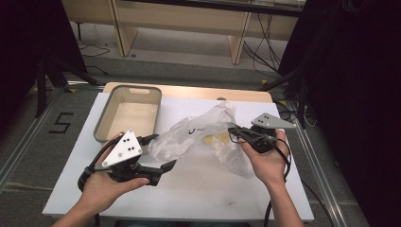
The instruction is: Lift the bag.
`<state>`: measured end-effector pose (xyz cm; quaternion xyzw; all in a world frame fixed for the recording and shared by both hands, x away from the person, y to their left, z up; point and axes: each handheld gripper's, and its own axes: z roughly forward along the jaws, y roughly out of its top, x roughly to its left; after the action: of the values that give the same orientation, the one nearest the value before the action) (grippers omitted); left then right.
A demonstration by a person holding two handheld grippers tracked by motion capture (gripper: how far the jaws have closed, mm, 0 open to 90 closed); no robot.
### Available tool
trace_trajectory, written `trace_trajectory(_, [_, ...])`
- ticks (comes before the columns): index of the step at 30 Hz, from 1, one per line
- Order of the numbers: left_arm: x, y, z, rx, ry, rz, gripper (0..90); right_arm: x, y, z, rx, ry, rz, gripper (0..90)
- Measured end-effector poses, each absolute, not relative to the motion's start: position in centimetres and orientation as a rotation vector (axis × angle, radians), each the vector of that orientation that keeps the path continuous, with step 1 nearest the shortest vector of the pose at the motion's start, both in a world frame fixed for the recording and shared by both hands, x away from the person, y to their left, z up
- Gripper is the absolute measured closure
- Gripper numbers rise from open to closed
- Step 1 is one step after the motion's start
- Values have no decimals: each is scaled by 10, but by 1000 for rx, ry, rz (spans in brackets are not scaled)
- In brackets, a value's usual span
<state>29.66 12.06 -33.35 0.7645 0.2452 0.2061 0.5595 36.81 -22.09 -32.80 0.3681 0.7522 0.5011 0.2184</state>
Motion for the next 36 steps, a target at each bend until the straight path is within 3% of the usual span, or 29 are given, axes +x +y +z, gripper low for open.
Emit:
trace_trajectory(13, [312,128,-369,1869,659,498,151,373,-222,-326,1046,2064,1400,900])
trace_trajectory(19, [338,107,-387,1893,646,639,209,373,-221,-326,1042,2079,1404,900])
trace_trajectory(26, [356,93,-388,1806,617,713,377,372,-222,-328,1040,2092,1415,900])
trace_trajectory(36, [360,93,-373,1728,543,711,861,369,-225,-325,1038,2095,1444,900])
